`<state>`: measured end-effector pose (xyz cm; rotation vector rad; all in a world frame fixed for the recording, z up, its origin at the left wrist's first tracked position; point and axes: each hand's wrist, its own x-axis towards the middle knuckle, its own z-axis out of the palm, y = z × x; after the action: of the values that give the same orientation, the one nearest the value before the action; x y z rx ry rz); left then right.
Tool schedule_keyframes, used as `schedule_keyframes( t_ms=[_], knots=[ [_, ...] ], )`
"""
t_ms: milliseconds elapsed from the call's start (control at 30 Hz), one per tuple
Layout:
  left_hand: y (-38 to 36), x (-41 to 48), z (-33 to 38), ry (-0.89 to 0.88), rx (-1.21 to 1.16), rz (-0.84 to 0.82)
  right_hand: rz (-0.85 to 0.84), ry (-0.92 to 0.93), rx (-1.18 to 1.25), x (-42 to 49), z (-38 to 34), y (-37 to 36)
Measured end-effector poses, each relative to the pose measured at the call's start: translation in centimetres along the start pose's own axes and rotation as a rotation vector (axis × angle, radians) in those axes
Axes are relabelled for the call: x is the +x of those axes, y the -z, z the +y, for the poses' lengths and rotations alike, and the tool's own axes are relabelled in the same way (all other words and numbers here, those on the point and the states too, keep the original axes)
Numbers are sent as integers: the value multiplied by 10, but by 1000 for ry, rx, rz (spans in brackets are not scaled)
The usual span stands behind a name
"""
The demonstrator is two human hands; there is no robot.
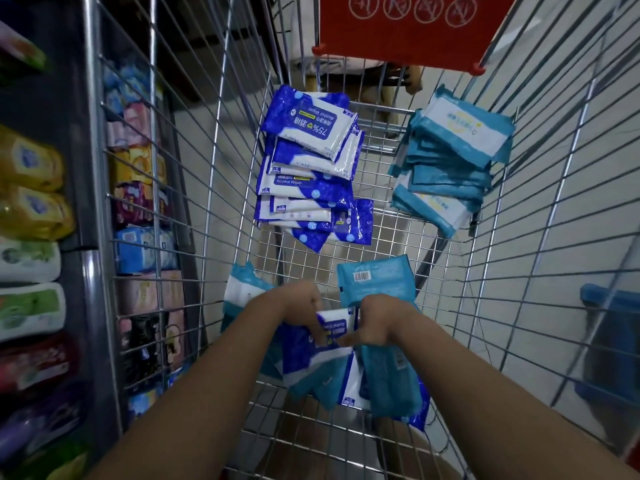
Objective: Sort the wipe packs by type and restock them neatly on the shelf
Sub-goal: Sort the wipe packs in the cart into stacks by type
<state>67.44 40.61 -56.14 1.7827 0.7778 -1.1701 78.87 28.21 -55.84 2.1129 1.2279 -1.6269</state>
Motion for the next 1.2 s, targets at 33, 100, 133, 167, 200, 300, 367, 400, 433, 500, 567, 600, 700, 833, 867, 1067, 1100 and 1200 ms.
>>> schedule_keyframes(
  t_ms=[33,100,133,167,200,300,367,400,433,500,567,600,700,833,867,1067,1100,1200],
  knots=[
    [7,-3,4,-17,-53,19,71,29,13,-2,2,-1],
    [26,-11,10,-65,-192,108,188,76,246,-4,4,-1],
    [37,-15,13,-96,-259,164,207,63,498,-8,3,4],
    [48,-20,15,-124,-325,217,206,48,796,-11,1,12],
    [59,-27,17,-150,-402,261,204,35,1067,-11,0,20],
    [86,-45,25,-235,-647,359,282,45,1418,-9,-1,52],
    [97,-50,30,-294,-825,406,341,108,1523,-10,-5,78],
    [102,-51,31,-335,-934,442,366,149,1619,-11,-6,91],
    [107,-50,32,-377,-1059,483,385,184,1729,-13,-9,103],
    [115,-45,35,-433,-1325,553,437,191,1819,-14,-13,122],
    [120,-32,37,-416,-1551,584,512,95,1606,-7,-12,122],
    [120,-24,38,-379,-1604,588,536,35,1462,0,-9,115],
    [109,0,36,-200,-1422,573,505,-154,1043,19,5,82],
    [84,12,33,-78,-1170,606,392,-251,525,17,25,38],
    [76,13,32,-75,-1080,618,381,-253,459,14,30,30],
    [27,20,27,-165,-653,471,361,-219,303,-4,48,-3],
    [22,21,27,-170,-620,448,351,-231,311,-7,49,-5],
    [9,26,29,-159,-488,438,332,-283,350,-12,50,-11]
  ],
)
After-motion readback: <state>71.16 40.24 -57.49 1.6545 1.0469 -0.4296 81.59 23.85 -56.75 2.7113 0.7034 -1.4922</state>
